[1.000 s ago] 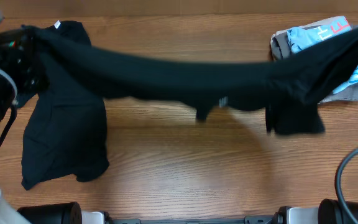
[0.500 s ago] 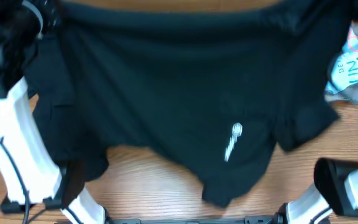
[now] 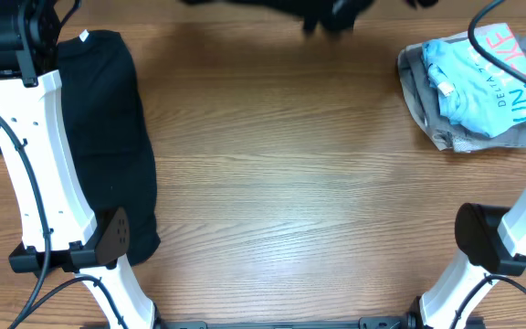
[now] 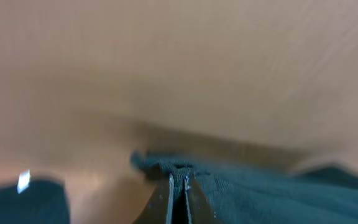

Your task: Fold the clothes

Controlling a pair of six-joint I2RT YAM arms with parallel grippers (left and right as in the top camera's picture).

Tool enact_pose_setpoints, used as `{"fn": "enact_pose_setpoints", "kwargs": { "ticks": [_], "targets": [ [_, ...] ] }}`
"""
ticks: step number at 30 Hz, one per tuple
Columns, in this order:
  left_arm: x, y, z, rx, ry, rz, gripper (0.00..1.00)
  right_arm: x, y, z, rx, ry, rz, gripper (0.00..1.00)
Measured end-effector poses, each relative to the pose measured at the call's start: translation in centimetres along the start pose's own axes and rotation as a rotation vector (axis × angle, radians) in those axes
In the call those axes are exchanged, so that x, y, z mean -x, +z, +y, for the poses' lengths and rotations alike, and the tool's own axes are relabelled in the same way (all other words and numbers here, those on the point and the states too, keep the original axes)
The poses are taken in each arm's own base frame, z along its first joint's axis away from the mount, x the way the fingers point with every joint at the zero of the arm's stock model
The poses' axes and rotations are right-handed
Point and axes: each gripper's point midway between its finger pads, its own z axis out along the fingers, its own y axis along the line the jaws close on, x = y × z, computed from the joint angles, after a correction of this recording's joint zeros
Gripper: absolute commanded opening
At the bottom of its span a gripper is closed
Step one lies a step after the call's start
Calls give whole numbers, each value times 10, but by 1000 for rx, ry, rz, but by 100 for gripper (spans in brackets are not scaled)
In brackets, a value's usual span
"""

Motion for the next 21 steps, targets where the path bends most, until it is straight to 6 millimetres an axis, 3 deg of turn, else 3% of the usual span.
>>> {"fn": "enact_pose_setpoints", "kwargs": {
  "ticks": [3, 8, 13, 17, 19, 21],
  "targets": [
    [-29, -1, 8, 29, -11, 115, 4, -24, -1, -4, -15, 34, 93, 4],
    [-90, -4, 27, 94, -13, 362, 4, -93, 13, -21, -56, 123, 340, 4],
    [-164, 0, 51, 161, -38, 648, 4, -203, 39, -50, -109, 244, 685, 4],
    [-225, 18, 75, 205, -67, 864, 4, -269, 53, -66, -132, 312, 870, 4],
    [-258, 28, 88, 229, -83, 971, 4, -288, 53, -69, -141, 332, 930, 4],
    [-282, 33, 97, 247, -98, 1049, 4, -295, 48, -68, -146, 344, 964, 4]
  ]
}}
